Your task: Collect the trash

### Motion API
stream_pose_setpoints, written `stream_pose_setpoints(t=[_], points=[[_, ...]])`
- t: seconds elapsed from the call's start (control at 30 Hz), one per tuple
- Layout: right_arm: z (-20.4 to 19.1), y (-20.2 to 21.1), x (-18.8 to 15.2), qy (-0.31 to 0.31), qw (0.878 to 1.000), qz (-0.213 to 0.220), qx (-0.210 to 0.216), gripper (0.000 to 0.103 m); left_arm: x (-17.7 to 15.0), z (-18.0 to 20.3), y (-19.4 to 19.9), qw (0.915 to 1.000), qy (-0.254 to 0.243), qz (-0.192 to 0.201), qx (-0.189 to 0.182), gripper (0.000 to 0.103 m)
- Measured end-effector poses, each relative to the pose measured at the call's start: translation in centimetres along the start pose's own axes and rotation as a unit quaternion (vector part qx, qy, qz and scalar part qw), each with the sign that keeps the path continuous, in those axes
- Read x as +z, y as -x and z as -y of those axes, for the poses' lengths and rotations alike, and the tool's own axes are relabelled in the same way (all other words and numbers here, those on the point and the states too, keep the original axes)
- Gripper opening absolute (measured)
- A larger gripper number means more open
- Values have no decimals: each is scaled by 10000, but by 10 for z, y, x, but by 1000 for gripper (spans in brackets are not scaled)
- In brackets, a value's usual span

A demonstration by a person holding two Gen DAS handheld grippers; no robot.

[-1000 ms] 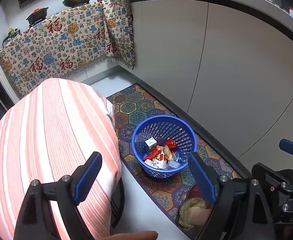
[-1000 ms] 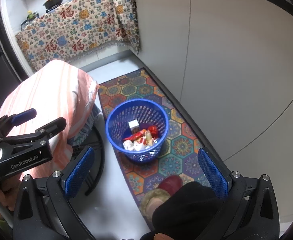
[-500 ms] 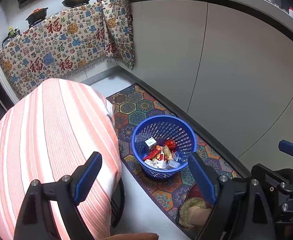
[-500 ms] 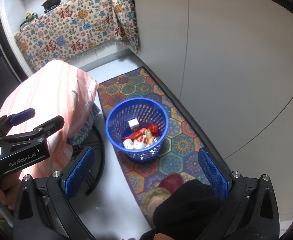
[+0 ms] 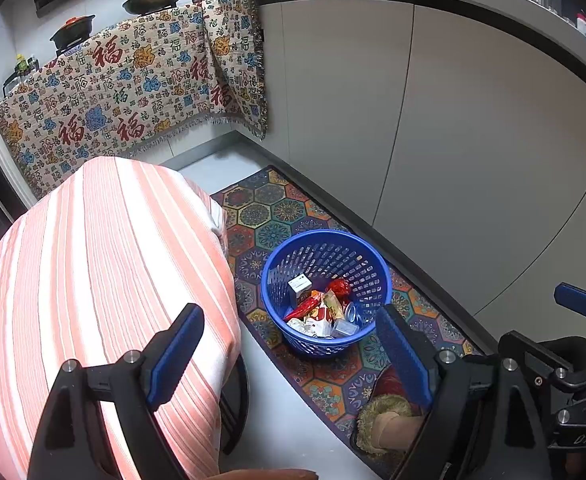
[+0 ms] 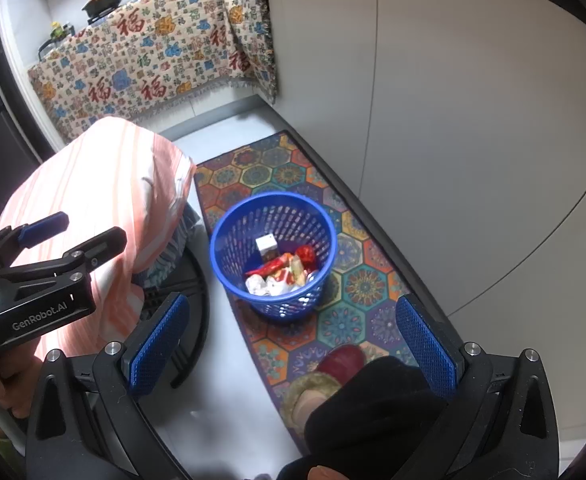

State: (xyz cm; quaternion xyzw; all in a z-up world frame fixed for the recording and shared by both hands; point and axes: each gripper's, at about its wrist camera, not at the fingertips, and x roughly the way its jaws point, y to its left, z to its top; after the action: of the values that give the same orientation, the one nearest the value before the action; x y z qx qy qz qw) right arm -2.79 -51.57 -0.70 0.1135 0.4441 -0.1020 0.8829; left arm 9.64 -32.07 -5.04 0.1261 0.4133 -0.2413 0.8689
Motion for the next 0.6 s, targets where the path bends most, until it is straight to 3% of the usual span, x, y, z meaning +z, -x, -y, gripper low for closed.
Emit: stream_pose_setpoints(t=[0.6], points=[[4,-4,-1,-24,10000,-67,11,103,-1,1,-5,10000,-1,-43,-8,89]])
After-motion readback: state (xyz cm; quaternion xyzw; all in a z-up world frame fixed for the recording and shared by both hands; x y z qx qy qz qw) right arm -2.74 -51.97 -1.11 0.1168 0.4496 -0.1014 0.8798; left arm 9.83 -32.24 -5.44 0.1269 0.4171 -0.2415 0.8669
